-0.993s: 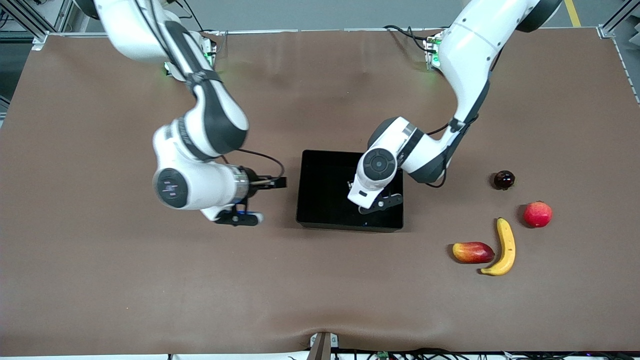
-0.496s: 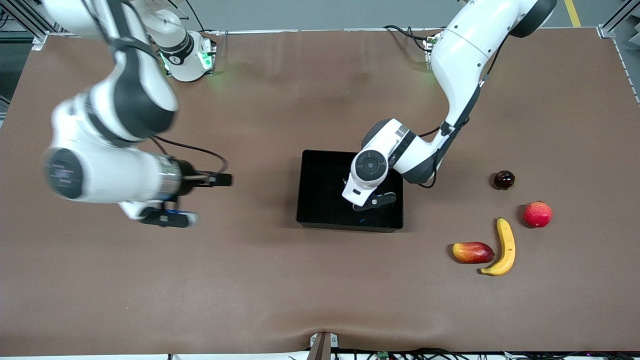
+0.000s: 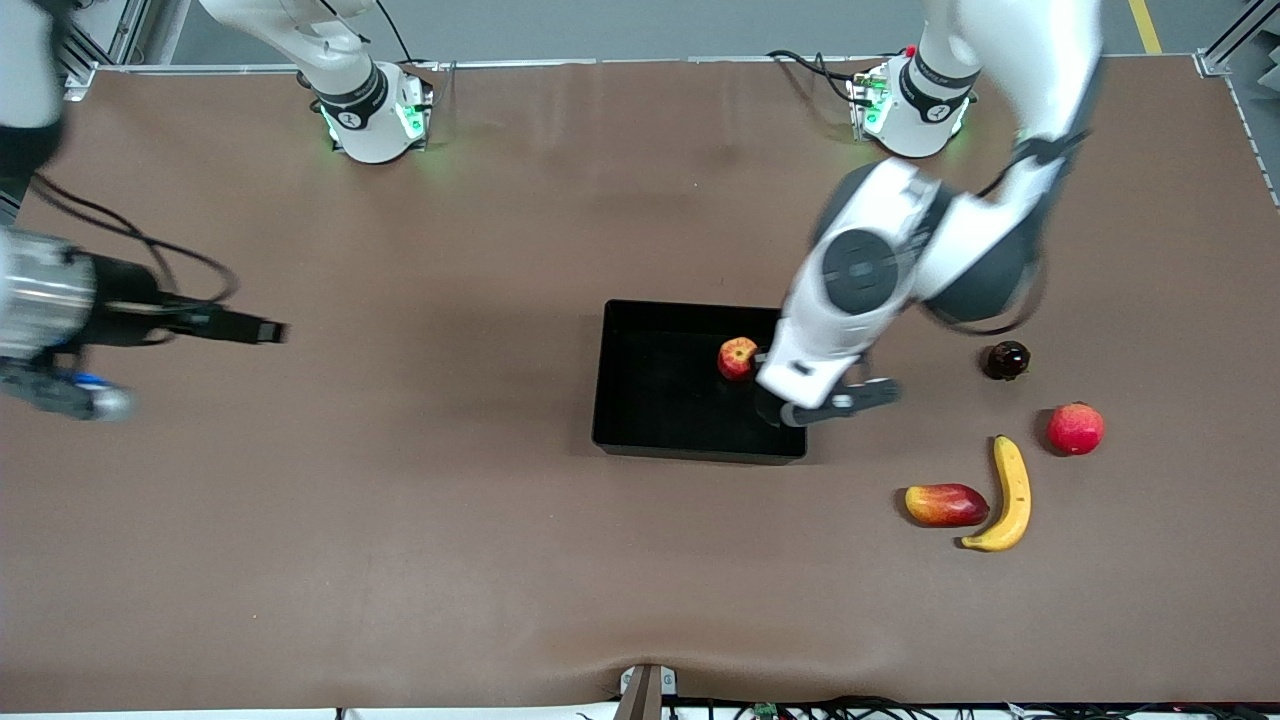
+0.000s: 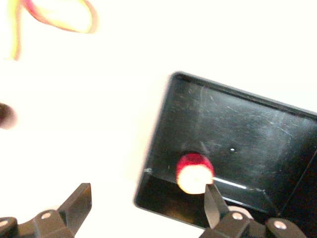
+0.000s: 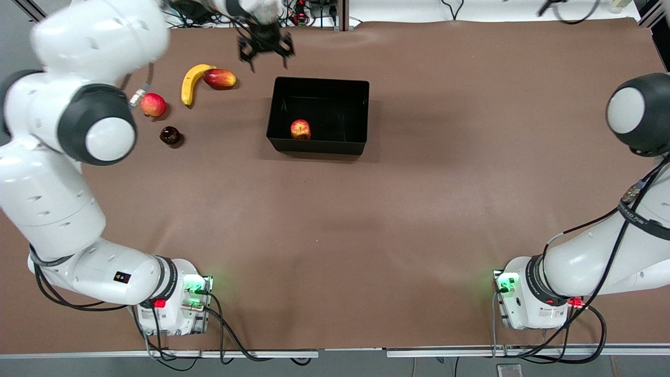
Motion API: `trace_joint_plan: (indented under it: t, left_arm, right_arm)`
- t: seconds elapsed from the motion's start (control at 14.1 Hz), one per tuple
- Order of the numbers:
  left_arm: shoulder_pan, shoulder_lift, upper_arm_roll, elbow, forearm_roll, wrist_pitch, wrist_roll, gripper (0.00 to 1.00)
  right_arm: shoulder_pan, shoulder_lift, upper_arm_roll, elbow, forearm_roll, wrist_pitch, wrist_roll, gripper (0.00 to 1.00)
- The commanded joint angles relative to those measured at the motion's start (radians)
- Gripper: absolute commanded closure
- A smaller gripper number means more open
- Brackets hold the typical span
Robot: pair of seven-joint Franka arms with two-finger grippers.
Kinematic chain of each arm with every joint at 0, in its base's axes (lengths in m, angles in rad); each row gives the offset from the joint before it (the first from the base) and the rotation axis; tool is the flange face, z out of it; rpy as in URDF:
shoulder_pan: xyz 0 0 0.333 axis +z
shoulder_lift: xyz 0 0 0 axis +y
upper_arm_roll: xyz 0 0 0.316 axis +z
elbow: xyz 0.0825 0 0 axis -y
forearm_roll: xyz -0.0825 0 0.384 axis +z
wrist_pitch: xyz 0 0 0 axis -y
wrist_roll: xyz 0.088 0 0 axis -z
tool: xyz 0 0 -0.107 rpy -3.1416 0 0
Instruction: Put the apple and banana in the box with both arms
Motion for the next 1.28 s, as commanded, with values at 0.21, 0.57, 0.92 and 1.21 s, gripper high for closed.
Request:
trace_joint_plan:
  t: [0.21, 0.57, 0.92, 1.21]
  left_arm:
    - [0.123, -0.165, -0.003, -0.002, 0.012, -0.086, 0.209, 0.0]
    - [0.18, -0.301, -0.007, -0.009, 0.012, -0.155, 0.264, 0.0]
    - [0.306, -0.507, -0.001, -0.154, -0.046, -0.21, 0.555, 0.0]
    - [0.337, -0.596, 0.046, -0.218, -0.128, -0.224, 0.633, 0.0]
  right_arm:
    - [-0.047, -0.149, 0.026, -0.15, -0.297, 0.07, -0.276, 0.0]
    - [-0.085, -0.402, 0.023, -0.613, -0.3, 0.396, -0.381, 0.0]
    - [-0.108, -0.384, 0.023, -0.448, -0.311, 0.335, -0.392, 0.0]
    - [-0.113, -0.376, 0.025, -0.418, -0.311, 0.292, -0.394, 0.0]
